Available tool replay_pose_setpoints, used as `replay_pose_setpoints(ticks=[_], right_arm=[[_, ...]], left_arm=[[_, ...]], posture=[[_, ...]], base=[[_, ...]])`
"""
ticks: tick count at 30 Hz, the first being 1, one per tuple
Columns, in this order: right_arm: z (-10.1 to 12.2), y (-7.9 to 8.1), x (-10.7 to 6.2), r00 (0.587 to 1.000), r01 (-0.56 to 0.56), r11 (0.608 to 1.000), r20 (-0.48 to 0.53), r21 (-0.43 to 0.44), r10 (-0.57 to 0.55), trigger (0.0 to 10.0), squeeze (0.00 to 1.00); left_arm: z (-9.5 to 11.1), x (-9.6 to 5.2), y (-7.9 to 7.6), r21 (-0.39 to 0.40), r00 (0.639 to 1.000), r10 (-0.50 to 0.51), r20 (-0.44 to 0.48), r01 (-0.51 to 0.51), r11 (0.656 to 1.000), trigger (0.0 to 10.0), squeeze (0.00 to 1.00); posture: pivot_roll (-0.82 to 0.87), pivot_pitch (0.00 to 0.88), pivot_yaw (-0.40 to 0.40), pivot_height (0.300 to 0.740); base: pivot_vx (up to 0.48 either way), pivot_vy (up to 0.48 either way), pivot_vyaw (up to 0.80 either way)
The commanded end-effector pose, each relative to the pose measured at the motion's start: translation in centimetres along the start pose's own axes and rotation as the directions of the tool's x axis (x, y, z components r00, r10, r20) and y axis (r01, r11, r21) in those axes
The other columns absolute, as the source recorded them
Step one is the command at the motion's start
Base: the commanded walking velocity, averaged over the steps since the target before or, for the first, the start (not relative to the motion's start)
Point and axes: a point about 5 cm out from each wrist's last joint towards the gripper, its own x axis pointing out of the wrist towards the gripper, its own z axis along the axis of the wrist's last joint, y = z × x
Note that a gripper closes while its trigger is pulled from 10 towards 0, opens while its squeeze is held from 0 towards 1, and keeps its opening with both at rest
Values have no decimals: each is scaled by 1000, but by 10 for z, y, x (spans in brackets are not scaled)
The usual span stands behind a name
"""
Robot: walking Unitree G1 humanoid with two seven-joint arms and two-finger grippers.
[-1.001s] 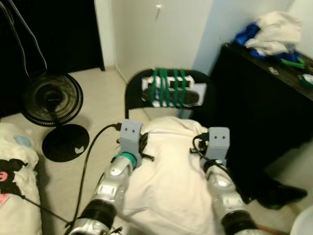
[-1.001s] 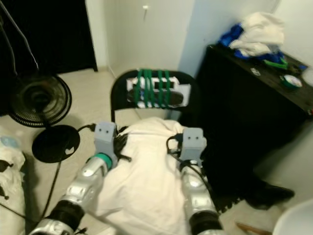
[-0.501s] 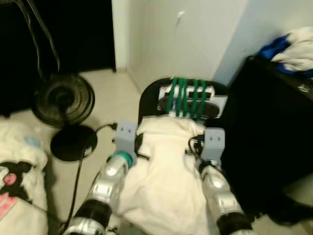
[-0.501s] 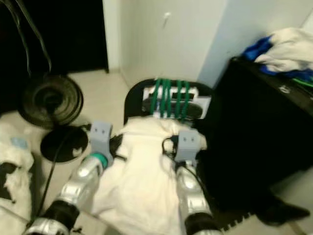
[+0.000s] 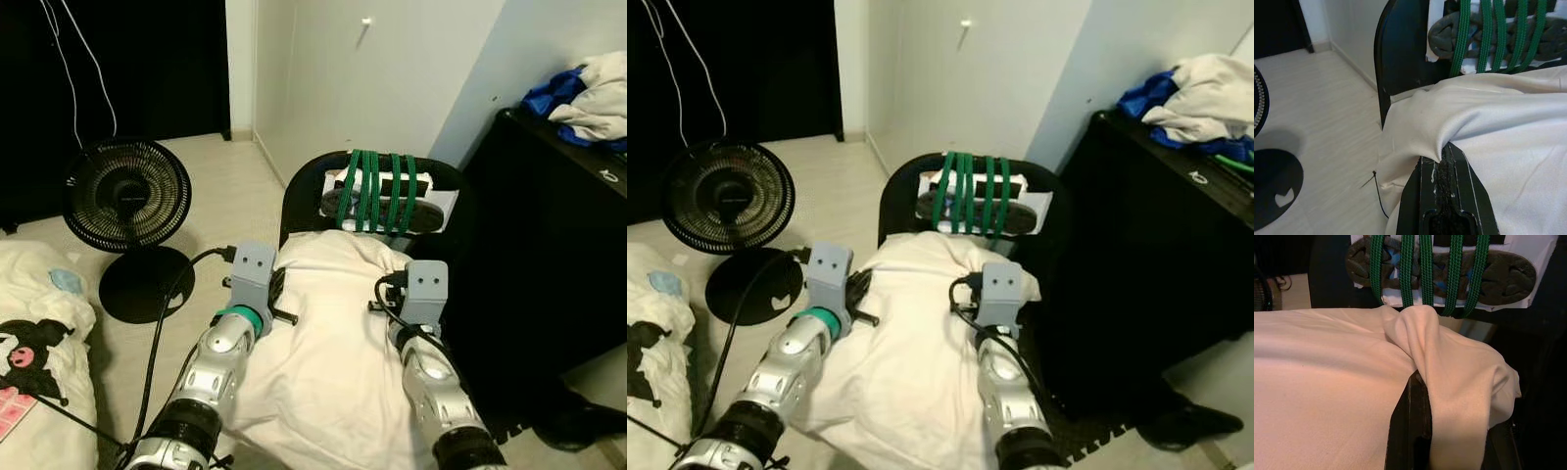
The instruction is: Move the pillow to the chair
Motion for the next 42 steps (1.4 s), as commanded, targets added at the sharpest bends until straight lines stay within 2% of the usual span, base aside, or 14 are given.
replay_pose_setpoints(ticks=[1,10,16,42], right_arm=[[7,-7,1,999,32,999,41,2,-32,10000,0],[6,-8,0,999,36,999,37,3,-36,10000,0],[6,-7,0,999,34,999,37,3,-34,10000,0],[4,-2,1,999,22,999,33,23,-22,10000,0]], left_arm=[[5,2,-4,1,1000,-11,28,11,1000,10000,0],[4,2,-3,1,1000,-13,22,13,1000,10000,0],[2,2,0,-33,1000,3,-3,-3,999,10000,0],[2,2,3,35,1000,26,17,-27,999,10000,0]], posture=[[-89,0,-8,740],[-87,1,-7,740],[-86,0,-9,740],[-78,0,1,735]], base=[[0,-480,0],[0,-458,0],[0,160,0],[0,0,0]])
